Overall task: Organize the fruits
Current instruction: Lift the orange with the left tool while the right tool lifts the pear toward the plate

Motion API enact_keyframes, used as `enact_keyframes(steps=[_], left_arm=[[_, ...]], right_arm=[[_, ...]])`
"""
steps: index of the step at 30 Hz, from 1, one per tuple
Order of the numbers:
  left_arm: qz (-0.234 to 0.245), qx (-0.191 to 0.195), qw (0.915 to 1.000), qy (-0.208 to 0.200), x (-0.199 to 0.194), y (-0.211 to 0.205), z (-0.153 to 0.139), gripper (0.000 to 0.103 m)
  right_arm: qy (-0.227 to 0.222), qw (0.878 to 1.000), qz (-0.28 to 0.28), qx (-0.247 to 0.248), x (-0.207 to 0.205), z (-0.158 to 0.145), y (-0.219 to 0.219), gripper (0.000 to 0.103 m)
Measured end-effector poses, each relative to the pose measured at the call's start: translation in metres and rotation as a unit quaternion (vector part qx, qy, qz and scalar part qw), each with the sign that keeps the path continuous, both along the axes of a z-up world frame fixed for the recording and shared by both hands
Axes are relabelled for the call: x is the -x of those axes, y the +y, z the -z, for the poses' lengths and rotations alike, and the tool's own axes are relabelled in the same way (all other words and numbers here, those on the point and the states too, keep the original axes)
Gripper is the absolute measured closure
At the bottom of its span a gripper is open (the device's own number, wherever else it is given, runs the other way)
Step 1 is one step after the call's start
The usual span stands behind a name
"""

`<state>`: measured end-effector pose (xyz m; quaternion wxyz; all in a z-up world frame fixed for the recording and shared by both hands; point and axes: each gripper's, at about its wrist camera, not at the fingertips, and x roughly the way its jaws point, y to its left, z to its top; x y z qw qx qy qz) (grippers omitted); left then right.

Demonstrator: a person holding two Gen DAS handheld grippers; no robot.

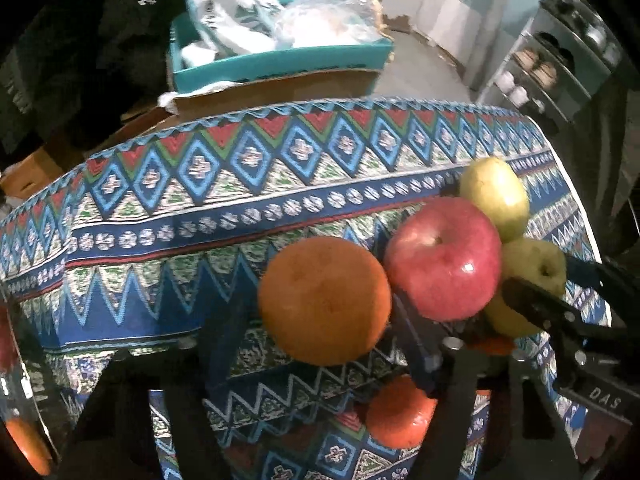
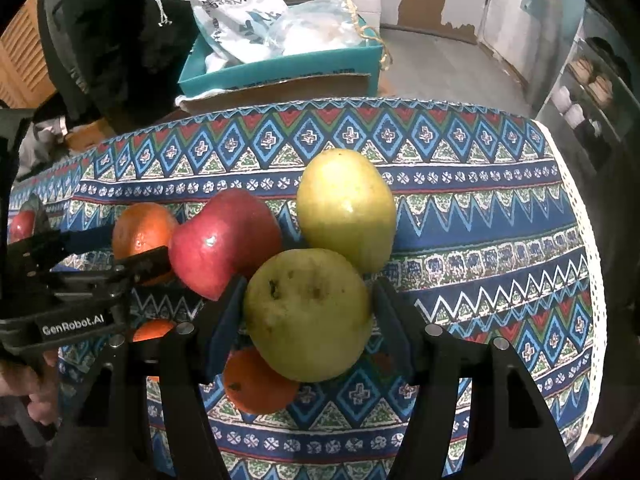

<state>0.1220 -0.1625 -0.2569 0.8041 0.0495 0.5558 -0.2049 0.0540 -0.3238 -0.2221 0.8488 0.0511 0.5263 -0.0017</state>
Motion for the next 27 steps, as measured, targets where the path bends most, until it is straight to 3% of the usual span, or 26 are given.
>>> enact_keyframes(steps=[4,8,15,27], left_arm=[[0.016,-0.009,0.9997,-0.015,0.007,-0.003,-0.001,0.037],[0.001,-0.024,0.9993,-0.031,0.011,0.002,-0.004,0.038],[-0.013,-0.012,0.9991,-0.040,0.017,0.018,-0.020,0.038],[-0.031,0.004,0.9983,-0.048,0.030,0.032,-0.049,0.038]], right_arm=[[-0.001,1.000,-0.001,0.001,0.000,0.000,0.000,0.039],[-0.008,1.000,-0.002,0.008,0.000,-0.003,0.003,0.039],[-0.028,0.999,-0.006,0.026,0.001,-0.015,0.008,0.039],[-0.036,0.999,-0.002,0.005,0.010,-0.025,0.007,0.039]])
